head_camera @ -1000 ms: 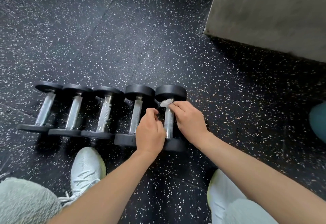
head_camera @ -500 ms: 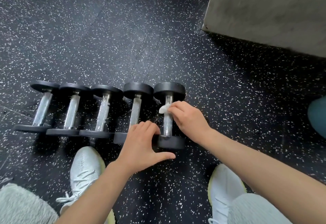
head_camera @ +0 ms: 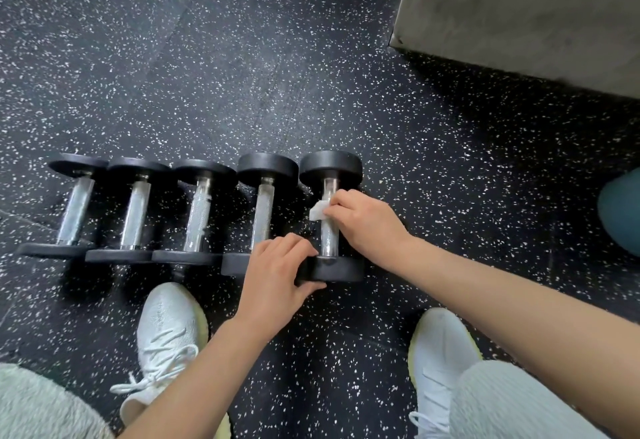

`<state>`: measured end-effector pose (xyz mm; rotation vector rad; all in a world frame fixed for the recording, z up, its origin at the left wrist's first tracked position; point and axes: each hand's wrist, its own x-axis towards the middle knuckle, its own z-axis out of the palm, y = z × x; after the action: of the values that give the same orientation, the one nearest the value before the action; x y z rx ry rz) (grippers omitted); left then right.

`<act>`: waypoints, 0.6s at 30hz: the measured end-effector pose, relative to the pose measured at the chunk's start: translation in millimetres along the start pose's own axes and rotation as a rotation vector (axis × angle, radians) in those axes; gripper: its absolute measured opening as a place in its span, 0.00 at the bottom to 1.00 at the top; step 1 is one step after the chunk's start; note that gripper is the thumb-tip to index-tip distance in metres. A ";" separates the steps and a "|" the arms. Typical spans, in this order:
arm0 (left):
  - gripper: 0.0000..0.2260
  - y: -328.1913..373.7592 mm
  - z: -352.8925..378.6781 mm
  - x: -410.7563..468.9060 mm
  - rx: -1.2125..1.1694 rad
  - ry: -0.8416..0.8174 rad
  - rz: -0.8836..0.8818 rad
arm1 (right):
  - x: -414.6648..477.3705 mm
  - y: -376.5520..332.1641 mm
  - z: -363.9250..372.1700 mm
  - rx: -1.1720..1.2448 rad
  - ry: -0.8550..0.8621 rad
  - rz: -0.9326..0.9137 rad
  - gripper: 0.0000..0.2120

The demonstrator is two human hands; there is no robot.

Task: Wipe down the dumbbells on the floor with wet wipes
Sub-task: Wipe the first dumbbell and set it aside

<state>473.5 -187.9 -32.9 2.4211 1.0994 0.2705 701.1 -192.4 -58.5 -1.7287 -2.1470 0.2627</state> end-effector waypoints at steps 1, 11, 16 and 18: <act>0.23 1.6 -0.1 0.6 -0.008 -0.002 -0.005 | 7.4 4.1 -0.7 -0.006 0.016 0.030 0.05; 0.23 1.2 3.0 2.0 -0.010 -0.035 -0.019 | -15.2 -6.1 -11.3 0.059 -0.123 -0.063 0.10; 0.23 2.2 2.0 2.3 0.002 -0.030 -0.016 | 9.0 6.8 -16.3 0.062 -0.064 0.010 0.08; 0.23 2.7 1.0 2.5 0.001 -0.027 -0.023 | 17.5 7.5 -17.8 0.078 -0.021 0.074 0.07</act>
<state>477.3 -187.9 -32.5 2.4047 1.1145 0.2292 711.8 -175.3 -42.1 -1.7702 -2.0617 0.3813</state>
